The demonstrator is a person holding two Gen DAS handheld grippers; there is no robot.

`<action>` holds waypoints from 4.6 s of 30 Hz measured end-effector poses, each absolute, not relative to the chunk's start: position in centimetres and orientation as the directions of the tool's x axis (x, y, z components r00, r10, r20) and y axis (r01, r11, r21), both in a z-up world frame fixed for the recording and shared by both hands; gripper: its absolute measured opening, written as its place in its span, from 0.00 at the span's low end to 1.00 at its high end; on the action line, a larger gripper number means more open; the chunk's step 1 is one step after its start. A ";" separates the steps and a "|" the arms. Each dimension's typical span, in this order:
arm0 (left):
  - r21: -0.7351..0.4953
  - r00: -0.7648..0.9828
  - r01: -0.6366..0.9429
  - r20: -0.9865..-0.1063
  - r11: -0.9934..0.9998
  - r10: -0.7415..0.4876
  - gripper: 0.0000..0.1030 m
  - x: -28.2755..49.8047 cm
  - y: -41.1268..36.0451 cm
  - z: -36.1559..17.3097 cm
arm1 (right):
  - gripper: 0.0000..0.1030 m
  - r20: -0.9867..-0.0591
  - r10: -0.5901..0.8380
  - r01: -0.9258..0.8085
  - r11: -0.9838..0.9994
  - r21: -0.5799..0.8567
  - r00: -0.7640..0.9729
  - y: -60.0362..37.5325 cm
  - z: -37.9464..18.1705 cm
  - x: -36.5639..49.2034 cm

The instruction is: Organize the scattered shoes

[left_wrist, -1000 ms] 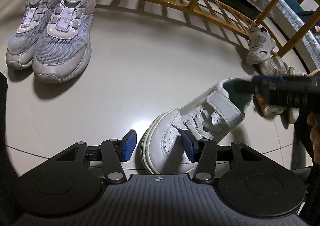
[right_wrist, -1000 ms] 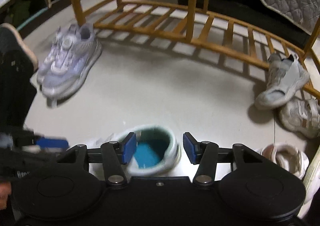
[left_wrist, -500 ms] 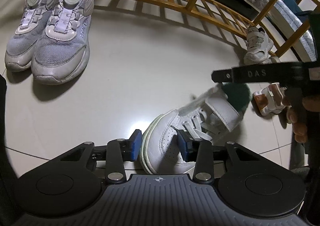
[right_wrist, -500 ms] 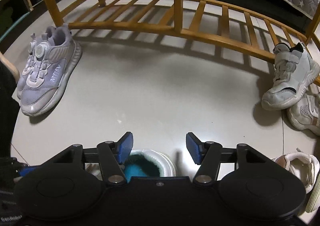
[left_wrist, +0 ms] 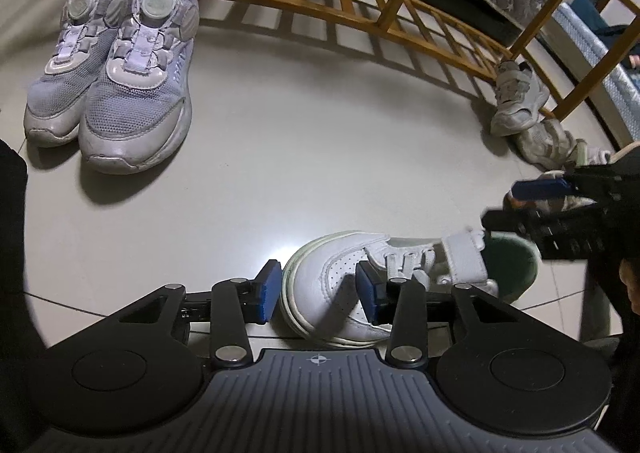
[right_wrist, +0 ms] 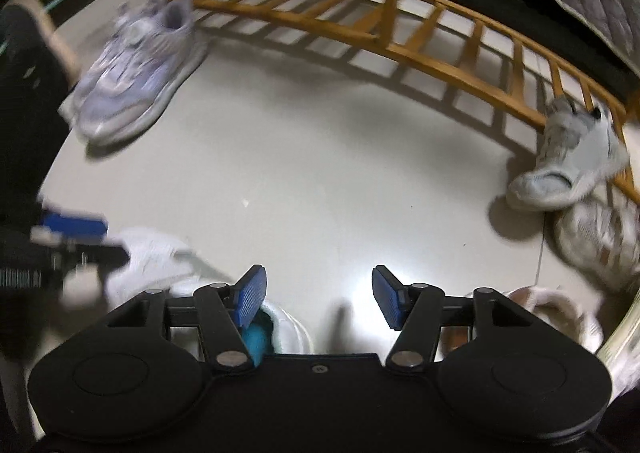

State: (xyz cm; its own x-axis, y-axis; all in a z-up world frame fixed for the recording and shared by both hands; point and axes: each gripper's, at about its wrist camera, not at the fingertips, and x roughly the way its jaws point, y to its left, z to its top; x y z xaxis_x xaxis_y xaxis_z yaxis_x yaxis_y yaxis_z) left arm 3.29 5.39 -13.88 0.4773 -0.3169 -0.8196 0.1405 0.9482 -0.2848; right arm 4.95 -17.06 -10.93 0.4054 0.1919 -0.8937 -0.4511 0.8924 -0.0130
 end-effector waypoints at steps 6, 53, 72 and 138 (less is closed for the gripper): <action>-0.280 0.454 0.131 -0.836 0.951 -0.309 0.40 3.2 5.3 -13.8 | 0.60 -0.902 0.213 -0.564 0.825 -0.040 0.375 -17.0 -10.3 3.4; -0.360 0.451 0.133 -0.808 0.923 -0.380 0.37 3.7 5.1 -14.7 | 0.36 -0.936 0.328 -0.624 0.760 0.182 0.127 -12.2 -10.9 -2.5; -0.336 0.520 0.137 -0.776 0.932 -0.356 0.41 3.4 5.5 -13.6 | 0.50 -0.891 0.361 -0.477 0.856 0.200 0.274 -14.4 -8.8 2.5; -0.118 0.385 0.390 -0.880 0.913 -0.278 0.37 3.5 0.1 -14.2 | 0.64 -0.925 0.043 -0.295 0.952 -0.077 0.378 -16.1 -15.3 6.4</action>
State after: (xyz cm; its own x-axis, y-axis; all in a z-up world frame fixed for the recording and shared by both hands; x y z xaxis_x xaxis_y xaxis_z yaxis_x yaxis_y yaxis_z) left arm 3.48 0.12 -14.16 0.3849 -0.2777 -0.8802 0.3900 0.9133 -0.1176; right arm 6.37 -16.09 -15.26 0.3778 0.0426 -0.9249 -0.2949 0.9524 -0.0766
